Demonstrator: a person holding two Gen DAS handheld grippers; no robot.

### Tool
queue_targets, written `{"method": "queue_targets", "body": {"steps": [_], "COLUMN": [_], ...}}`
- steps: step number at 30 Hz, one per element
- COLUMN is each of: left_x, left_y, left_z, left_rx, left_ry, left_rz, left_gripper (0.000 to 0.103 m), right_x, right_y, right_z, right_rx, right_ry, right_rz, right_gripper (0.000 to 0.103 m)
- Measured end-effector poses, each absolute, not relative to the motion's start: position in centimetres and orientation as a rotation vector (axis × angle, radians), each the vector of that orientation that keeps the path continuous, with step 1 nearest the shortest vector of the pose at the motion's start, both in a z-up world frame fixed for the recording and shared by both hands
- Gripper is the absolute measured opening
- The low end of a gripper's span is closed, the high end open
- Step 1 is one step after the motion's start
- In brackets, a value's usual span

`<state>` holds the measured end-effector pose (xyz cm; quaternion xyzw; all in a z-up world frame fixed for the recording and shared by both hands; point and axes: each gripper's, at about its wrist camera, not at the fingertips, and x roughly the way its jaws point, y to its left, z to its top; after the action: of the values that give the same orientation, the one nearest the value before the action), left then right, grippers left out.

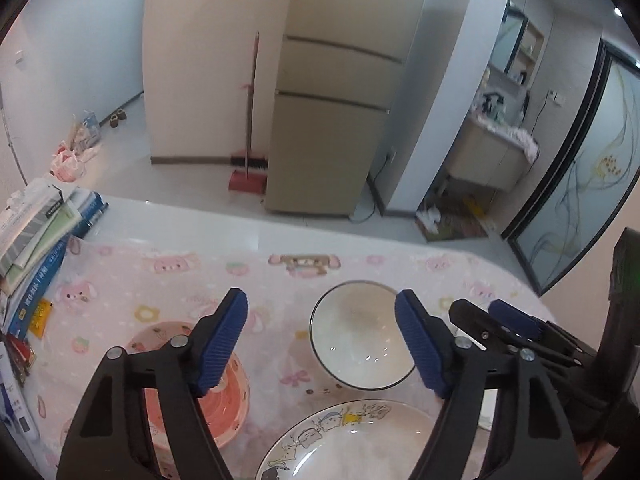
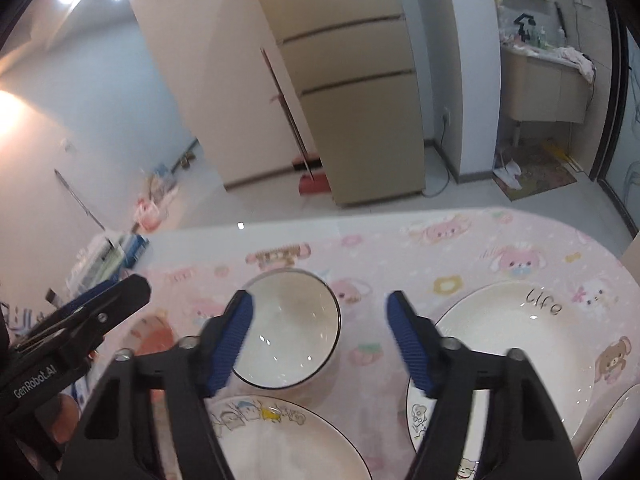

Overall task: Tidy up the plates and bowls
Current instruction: 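Move both grippers down toward the rim of the white black-rimmed bowl, then close both grippers side by side on the white bowl rim and lift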

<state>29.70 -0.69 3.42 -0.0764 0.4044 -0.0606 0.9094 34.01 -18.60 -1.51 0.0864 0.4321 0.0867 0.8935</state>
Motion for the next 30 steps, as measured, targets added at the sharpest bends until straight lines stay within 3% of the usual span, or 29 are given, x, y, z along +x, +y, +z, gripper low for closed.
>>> {"method": "queue_targets", "body": {"steps": [2, 7, 12, 19, 24, 26, 27, 30], "left_x": [30.3, 31.8, 32.9, 33.6, 34.1, 34.0, 33.9, 33.9], "left_y": [-1.6, -2.3, -2.5, -1.8, -1.1, -1.4, -1.5, -1.8], "left_z": [1.9, -1.9, -3.9, -5.9, -6.5, -6.4, -6.4, -6.3], "left_rx": [-0.128, -0.135, -0.09, -0.097, -0.12, -0.112, -0.116, -0.125], "left_ry": [0.878, 1.006, 1.058, 1.1, 1.117, 1.099, 1.099, 1.104], "left_rz": [-0.109, -0.116, -0.104, -0.123, -0.139, -0.136, -0.162, -0.167], "left_gripper": [0.074, 0.052, 0.043, 0.039, 0.033, 0.027, 0.017, 0.015], "right_x": [34.9, 35.4, 35.7, 35.6, 36.0, 36.1, 36.1, 36.2], "right_y": [-18.3, -18.0, -17.2, -15.5, -16.3, -16.8, -17.1, -17.2], "right_z": [-3.2, -5.4, -6.8, -8.5, -9.3, -9.3, -9.4, -9.4], "right_rx": [0.175, 0.176, 0.134, 0.051, 0.115, 0.155, 0.183, 0.196], "right_ry": [0.95, 0.993, 1.029, 1.04, 1.06, 1.066, 1.067, 1.067], "right_rz": [0.177, 0.188, 0.178, 0.153, 0.163, 0.17, 0.17, 0.174], "right_gripper": [0.036, 0.034, 0.034, 0.034, 0.026, 0.025, 0.024, 0.024]}}
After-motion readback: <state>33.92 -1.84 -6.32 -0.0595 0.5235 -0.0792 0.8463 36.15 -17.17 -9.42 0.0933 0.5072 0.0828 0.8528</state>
